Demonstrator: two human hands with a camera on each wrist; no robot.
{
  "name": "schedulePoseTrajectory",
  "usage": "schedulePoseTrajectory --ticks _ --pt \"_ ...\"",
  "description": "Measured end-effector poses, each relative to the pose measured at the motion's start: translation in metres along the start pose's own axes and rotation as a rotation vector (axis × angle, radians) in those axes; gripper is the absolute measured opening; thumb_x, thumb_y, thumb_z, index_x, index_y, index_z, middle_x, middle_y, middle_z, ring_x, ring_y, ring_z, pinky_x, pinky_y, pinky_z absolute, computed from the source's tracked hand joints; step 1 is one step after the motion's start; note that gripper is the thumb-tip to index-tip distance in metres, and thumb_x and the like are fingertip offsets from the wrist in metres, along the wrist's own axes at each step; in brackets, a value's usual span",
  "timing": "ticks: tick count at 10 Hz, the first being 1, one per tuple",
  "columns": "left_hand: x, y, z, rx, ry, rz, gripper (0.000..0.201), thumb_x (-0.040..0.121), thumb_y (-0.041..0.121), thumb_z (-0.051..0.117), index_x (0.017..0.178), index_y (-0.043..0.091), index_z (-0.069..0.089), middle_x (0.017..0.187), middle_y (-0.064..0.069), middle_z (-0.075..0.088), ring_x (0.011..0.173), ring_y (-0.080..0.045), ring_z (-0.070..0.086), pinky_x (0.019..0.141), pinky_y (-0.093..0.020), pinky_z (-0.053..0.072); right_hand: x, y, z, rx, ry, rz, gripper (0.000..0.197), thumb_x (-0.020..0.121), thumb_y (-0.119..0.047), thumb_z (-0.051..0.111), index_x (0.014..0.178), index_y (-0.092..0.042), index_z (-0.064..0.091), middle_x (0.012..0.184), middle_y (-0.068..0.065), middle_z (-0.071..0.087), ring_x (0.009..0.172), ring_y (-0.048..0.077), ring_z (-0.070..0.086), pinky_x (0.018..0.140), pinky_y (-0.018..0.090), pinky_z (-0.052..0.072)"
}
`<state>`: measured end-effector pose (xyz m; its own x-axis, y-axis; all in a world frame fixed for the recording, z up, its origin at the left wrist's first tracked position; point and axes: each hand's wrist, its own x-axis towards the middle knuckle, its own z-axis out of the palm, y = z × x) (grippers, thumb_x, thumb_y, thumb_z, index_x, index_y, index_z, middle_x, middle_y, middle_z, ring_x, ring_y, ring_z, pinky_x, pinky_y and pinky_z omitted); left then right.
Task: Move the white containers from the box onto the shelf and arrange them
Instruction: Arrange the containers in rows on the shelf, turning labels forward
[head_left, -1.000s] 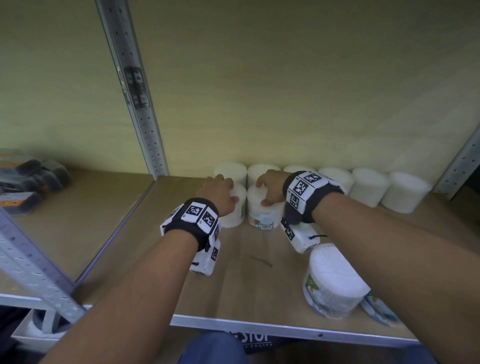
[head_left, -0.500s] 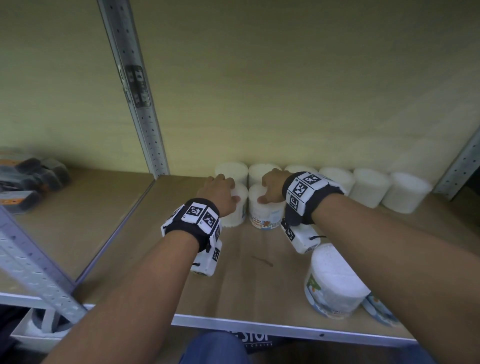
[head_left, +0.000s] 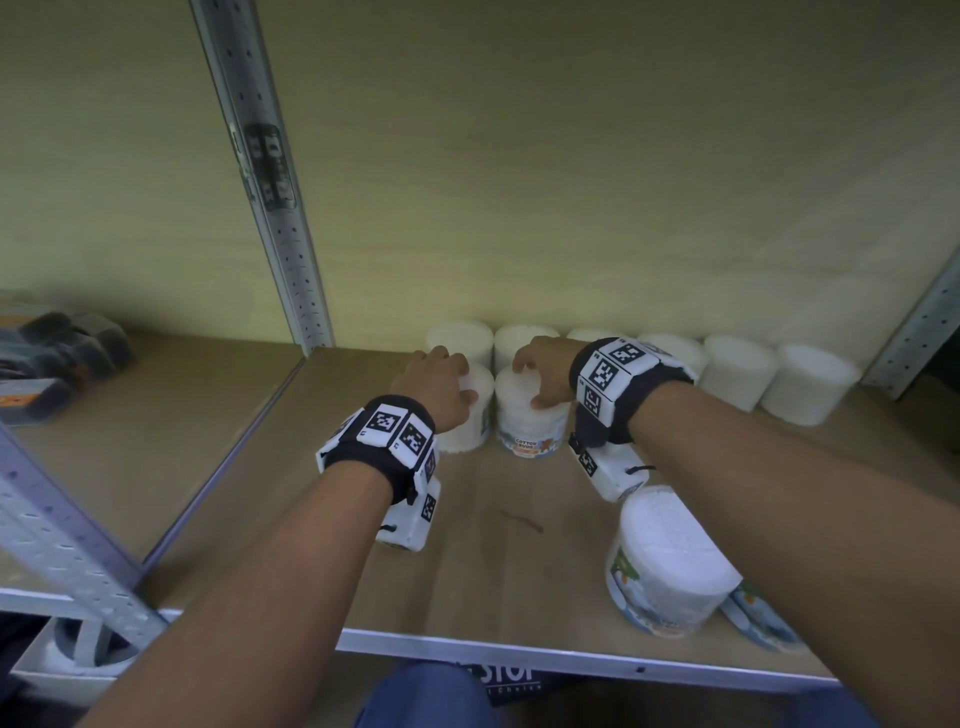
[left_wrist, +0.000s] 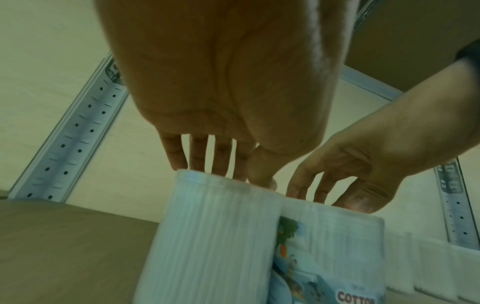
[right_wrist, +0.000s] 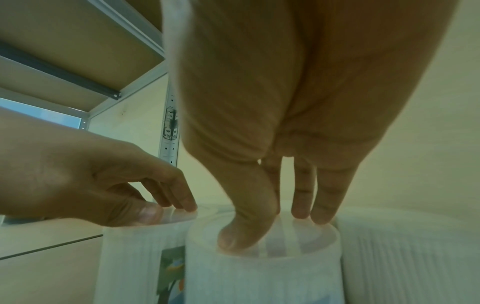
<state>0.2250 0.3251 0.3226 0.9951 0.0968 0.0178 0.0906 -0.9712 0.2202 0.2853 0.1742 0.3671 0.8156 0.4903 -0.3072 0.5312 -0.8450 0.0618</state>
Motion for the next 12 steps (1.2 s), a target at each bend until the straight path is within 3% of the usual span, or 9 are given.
schedulePoseTrajectory --ticks 3,5,7,8,9,10,11,12 --pt "0.001 -0.001 -0.002 -0.019 -0.028 0.002 0.043 0.093 0.033 0.053 0.133 0.017 0.047 0.135 -0.008 0.045 0.125 -0.030 0.041 0.104 -0.041 0.038 0.007 0.002 -0.001 0.026 -0.012 -0.008 0.062 0.089 -0.022 0.065 0.144 -0.009 0.038 0.147 0.009 0.041 0.133 0.025 0.044 0.105 0.029 0.037" --pt "0.002 -0.001 -0.009 -0.069 -0.114 0.036 0.042 0.096 0.021 0.053 0.136 0.014 0.044 0.140 -0.009 0.041 0.124 -0.030 0.045 0.101 -0.035 0.037 0.013 0.000 0.001 0.100 -0.035 0.021 0.057 0.091 -0.020 0.063 0.140 0.001 0.045 0.146 0.016 0.046 0.135 0.028 0.044 0.107 0.031 0.038" --pt "0.000 -0.002 -0.018 -0.086 -0.201 0.070 0.046 0.096 0.004 0.047 0.140 0.014 0.038 0.148 -0.009 0.036 0.127 -0.030 0.046 0.098 -0.033 0.040 0.002 0.004 0.002 0.055 0.098 0.062 0.058 0.080 -0.020 0.074 0.134 -0.014 0.052 0.136 0.008 0.054 0.125 0.025 0.053 0.096 0.029 0.045" --pt "0.003 -0.004 -0.023 -0.023 -0.237 0.093 0.055 0.091 -0.004 0.047 0.140 0.018 0.038 0.145 -0.010 0.041 0.124 -0.031 0.048 0.092 -0.032 0.042 -0.003 -0.003 0.001 0.060 0.088 0.107 0.058 0.080 -0.019 0.074 0.133 -0.014 0.052 0.135 0.009 0.054 0.124 0.027 0.054 0.097 0.031 0.045" --pt "0.006 -0.005 -0.023 -0.046 -0.231 0.118 0.057 0.087 -0.010 0.046 0.136 0.018 0.047 0.145 -0.008 0.040 0.130 -0.028 0.044 0.095 -0.030 0.040 0.057 0.022 0.024 0.041 0.040 0.080 0.078 0.066 -0.037 0.083 0.135 -0.026 0.048 0.137 -0.001 0.050 0.119 0.023 0.055 0.097 0.035 0.049" --pt "0.005 -0.002 -0.018 -0.053 -0.103 0.071 0.048 0.088 -0.006 0.048 0.131 0.015 0.050 0.141 -0.007 0.041 0.130 -0.028 0.041 0.099 -0.033 0.038 0.137 0.069 0.055 0.065 -0.021 -0.026 0.113 0.029 -0.063 0.086 0.129 -0.049 0.037 0.139 -0.010 0.044 0.110 0.022 0.056 0.087 0.046 0.053" --pt "0.004 0.002 -0.011 -0.035 0.050 -0.016 0.035 0.094 0.023 0.052 0.127 0.010 0.051 0.133 -0.013 0.046 0.123 -0.030 0.044 0.101 -0.040 0.041 0.017 0.004 0.008 -0.020 0.042 0.099 0.069 0.072 -0.028 0.081 0.134 -0.022 0.050 0.135 0.004 0.052 0.120 0.027 0.055 0.096 0.035 0.047" --pt "0.005 0.005 -0.005 0.040 0.049 -0.078 0.050 0.092 0.044 0.052 0.127 0.009 0.051 0.130 -0.014 0.046 0.121 -0.030 0.045 0.100 -0.042 0.042 -0.003 -0.006 -0.002 0.096 0.069 0.151 0.057 0.080 -0.019 0.073 0.133 -0.013 0.052 0.136 0.010 0.054 0.125 0.027 0.053 0.098 0.032 0.045"
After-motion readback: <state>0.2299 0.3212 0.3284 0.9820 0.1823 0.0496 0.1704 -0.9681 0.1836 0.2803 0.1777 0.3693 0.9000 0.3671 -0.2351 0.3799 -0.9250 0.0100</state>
